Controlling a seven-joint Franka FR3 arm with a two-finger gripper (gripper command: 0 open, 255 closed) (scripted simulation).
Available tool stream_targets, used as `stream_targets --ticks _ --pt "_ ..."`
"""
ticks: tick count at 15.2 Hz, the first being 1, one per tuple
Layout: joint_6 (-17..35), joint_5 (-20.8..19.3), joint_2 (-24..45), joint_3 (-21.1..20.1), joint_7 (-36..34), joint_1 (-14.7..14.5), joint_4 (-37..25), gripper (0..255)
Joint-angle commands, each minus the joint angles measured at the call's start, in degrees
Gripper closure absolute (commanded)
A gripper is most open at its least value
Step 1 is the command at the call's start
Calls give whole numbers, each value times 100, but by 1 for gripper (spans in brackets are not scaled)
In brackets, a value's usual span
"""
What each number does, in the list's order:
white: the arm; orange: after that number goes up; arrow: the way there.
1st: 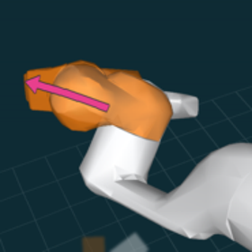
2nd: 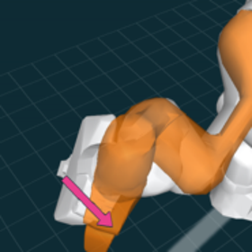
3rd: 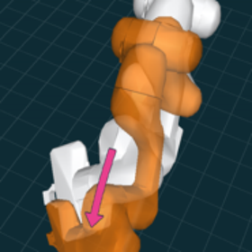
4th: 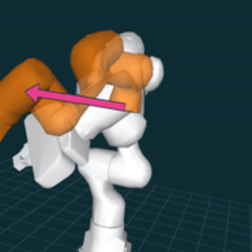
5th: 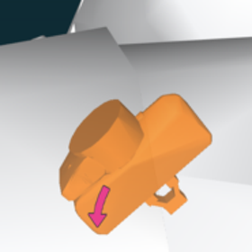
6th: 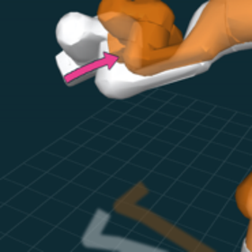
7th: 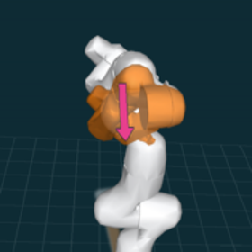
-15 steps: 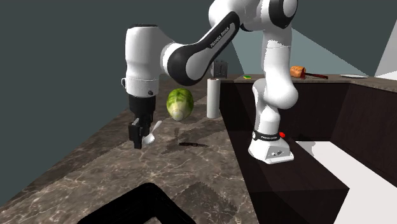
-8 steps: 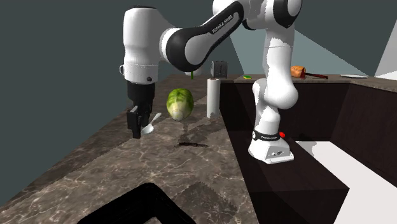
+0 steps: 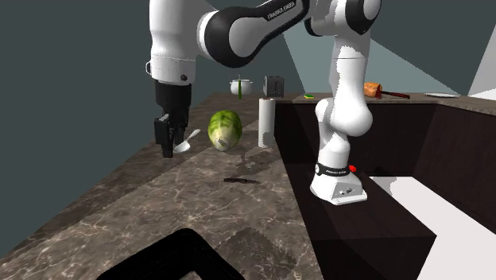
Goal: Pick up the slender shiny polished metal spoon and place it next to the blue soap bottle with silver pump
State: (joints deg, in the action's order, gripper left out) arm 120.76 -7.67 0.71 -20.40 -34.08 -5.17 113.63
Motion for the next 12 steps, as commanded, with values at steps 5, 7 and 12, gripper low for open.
stream_targets --ticks 5,7,12 --pt "-439 83 -124 11 106 11 -329 255" --pt "-587 101 -149 11 130 12 -456 255" --pt "-963 134 -187 12 181 12 -798 255"
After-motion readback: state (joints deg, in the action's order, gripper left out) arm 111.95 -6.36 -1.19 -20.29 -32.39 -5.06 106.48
